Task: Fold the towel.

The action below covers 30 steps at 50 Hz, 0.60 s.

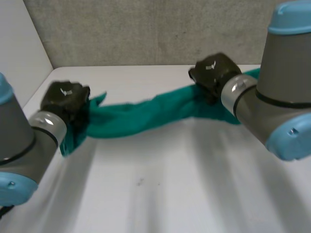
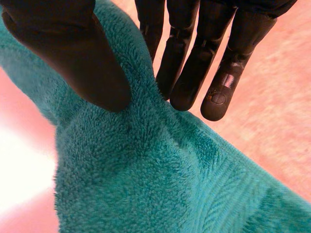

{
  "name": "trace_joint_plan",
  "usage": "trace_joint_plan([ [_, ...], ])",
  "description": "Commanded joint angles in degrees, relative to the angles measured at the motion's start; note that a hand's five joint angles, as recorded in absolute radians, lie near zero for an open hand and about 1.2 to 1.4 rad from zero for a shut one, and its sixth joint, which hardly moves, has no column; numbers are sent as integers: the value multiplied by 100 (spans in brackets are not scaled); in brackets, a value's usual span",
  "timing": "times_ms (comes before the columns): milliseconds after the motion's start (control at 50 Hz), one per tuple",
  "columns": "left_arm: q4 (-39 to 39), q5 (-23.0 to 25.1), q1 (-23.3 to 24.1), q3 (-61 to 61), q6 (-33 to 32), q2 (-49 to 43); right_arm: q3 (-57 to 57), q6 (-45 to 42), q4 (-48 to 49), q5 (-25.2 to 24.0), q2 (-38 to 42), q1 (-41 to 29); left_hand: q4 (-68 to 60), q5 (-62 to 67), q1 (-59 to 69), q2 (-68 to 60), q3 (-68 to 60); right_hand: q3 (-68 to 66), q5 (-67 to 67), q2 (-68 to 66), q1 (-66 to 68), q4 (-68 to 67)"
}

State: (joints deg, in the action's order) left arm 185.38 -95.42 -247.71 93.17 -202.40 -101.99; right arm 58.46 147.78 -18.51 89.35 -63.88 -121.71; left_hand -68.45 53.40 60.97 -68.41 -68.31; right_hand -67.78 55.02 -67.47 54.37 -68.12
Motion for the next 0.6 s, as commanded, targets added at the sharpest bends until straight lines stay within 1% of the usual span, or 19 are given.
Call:
trace_joint_plan([
  [20,24,23,64,-132,210,-681,421,-1048,-758,381,340,-2,-1155,1660,1903,-1159,-1169,-1222,1498,-1253,2563,-1188],
  [100,33,5,82,-492,210,-1103,185,-1287,-864,540,832,42,-1155,1660,1903,-1159,-1169,-1222,1498,-1253,2563,-1188],
  [200,15,-12,108,-818,218,-1481,-71,-1182,-803,523,1264,77,-1140,1645,1889,-1145,-1155,-1222,1498,-1253,2563,-1188],
  [220,15,-12,108,-818,227,-1499,-71,-1138,-777,522,1308,86,-957,1462,1706,-962,-971,-895,1171,-926,2236,-861],
  [240,7,-3,108,-809,227,-1517,-62,-1068,-750,531,1326,103,-722,1227,1471,-727,-736,57,218,27,1283,92],
  [260,7,-12,108,-801,227,-1517,-28,-859,-672,531,1343,147,-403,908,1152,-408,-418,1316,-1040,1285,25,1350],
  [280,-11,-3,117,-757,227,-1517,-1,-735,-636,523,1344,191,582,-78,166,578,568,1512,-1236,1481,-171,1546],
  [320,-20,-3,126,-695,227,-1508,25,-584,-601,514,1344,235,1463,-959,-715,1459,1449,1598,-1322,1567,-257,1632],
  [340,-37,-3,126,-660,227,-1482,95,-132,-514,444,1326,383,1700,-1195,-952,1696,1686,2114,-1838,2083,-773,2148],
  [360,-46,5,143,-573,227,-1421,113,29,-487,400,1317,437,1869,-1364,-1121,1864,1855,2402,-2127,2372,-1062,2437],
  [420,-64,5,170,-520,236,-1351,192,469,-478,198,1247,604,1954,-1450,-1206,1950,1940,2691,-2415,2660,-1350,2725],
  [440,-64,5,196,-485,245,-1246,192,471,-478,197,1247,605,2188,-1683,-1439,2183,2174,2691,-2415,2661,-1350,2726],
  [480,-72,5,223,-388,254,-1008,332,1031,-513,-240,985,832,2961,-2457,-2213,2957,2947,3242,-2967,3212,-1902,3277],
  [500,-72,5,223,-353,254,-912,333,1033,-513,-242,983,833,3147,-2643,-2399,3143,3133,3246,-2970,3216,-1905,3281],
  [520,-64,23,223,-283,254,-763,429,1259,-513,-434,809,955,3316,-2811,-2567,3311,3301,3529,-3254,3499,-2189,3564],
  [560,-55,40,223,-212,245,-604,692,1594,-522,-812,519,1280,3334,-2829,-2586,3330,3320,3866,-3591,3836,-2526,3901],
  [600,-46,41,223,-124,236,-410,807,1709,-530,-936,377,1430,3385,-2880,-2636,3380,3370,4053,-3777,4022,-2712,4087],
])
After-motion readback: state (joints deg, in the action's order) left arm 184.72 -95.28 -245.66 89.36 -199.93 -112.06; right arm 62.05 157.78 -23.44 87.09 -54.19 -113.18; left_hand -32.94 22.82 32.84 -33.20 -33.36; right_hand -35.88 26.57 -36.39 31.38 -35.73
